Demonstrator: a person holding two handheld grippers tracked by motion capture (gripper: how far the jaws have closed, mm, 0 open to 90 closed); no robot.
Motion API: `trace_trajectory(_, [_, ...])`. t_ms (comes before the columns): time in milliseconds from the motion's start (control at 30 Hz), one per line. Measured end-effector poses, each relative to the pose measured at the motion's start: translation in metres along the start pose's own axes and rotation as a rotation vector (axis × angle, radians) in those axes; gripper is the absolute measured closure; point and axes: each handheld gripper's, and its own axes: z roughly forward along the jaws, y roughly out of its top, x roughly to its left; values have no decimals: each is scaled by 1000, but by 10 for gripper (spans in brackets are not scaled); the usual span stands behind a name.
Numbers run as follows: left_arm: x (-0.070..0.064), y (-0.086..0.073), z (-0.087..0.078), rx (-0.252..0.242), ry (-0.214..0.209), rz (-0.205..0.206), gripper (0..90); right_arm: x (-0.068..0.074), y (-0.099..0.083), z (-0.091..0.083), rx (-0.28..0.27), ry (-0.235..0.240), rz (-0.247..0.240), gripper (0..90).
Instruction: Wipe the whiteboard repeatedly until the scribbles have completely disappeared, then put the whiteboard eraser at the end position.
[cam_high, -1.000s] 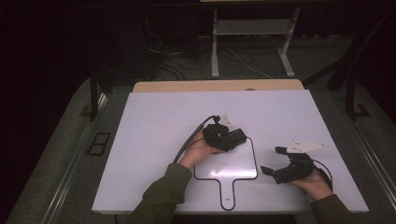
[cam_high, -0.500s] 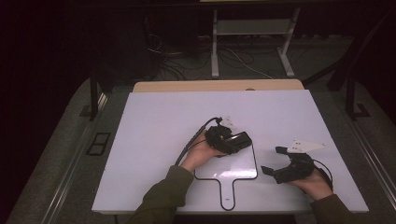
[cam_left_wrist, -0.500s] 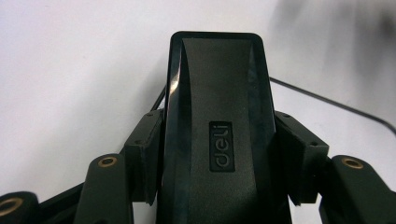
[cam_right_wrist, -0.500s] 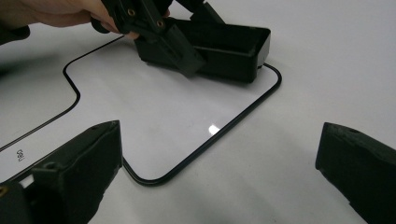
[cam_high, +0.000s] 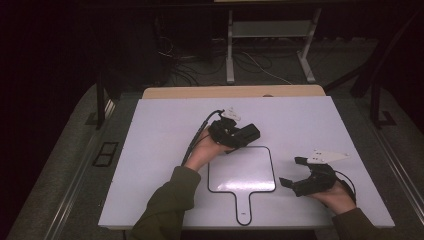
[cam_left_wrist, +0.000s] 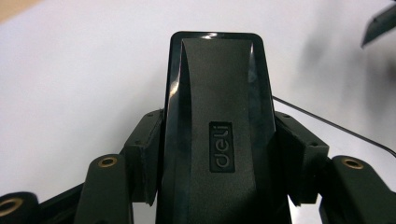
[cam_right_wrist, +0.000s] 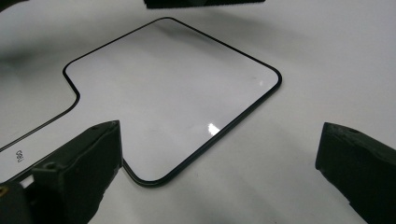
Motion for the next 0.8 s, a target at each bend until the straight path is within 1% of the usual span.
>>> trace_trajectory(100, [12,2,0,1,12,-14,390,0,0,0,-1,1,1,0])
trace_trajectory(167, [19,2,2,2,31,-32,390,0,0,0,0,3,2,0])
trace_trajectory(267, [32,1,8,12,51,-34,390,0,0,0,-3,6,1,0])
trace_trajectory(300, [37,1,9,27,60,-31,390,0,0,0,-3,6,1,0])
trace_trajectory(333, [40,0,12,20,71,-44,390,0,0,1,-3,8,0,0])
trace_trajectory(367, [42,0,16,-2,83,-73,390,0,0,1,-4,9,-1,0])
trace_trajectory(400, [48,0,17,20,87,-56,390,0,1,1,-4,10,0,0])
trace_trajectory(433, [49,1,21,-2,93,-82,390,0,1,2,-7,11,2,0])
trace_trajectory(467, [54,1,22,23,97,-51,390,-1,1,2,-5,11,4,0])
trace_trajectory(500, [56,2,26,5,99,-69,390,-1,0,2,-3,11,5,0])
trace_trajectory(533, [59,3,27,27,97,-67,390,-2,1,3,-4,12,5,0])
trace_trajectory(567, [61,4,30,24,101,-71,390,-2,1,3,-5,13,7,0])
trace_trajectory(600, [62,4,34,17,107,-91,390,-1,1,3,-7,15,7,0])
trace_trajectory(633, [64,5,37,32,108,-89,390,-1,1,3,-9,16,6,0])
trace_trajectory(667, [65,4,40,31,111,-85,389,-1,1,3,-8,16,5,0])
trace_trajectory(733, [68,5,45,48,118,-90,389,0,1,3,-7,18,3,0])
trace_trajectory(767, [69,5,48,50,123,-93,389,-1,1,3,-7,20,3,0])
trace_trajectory(800, [69,5,50,41,125,-102,389,-1,1,3,-9,20,4,0])
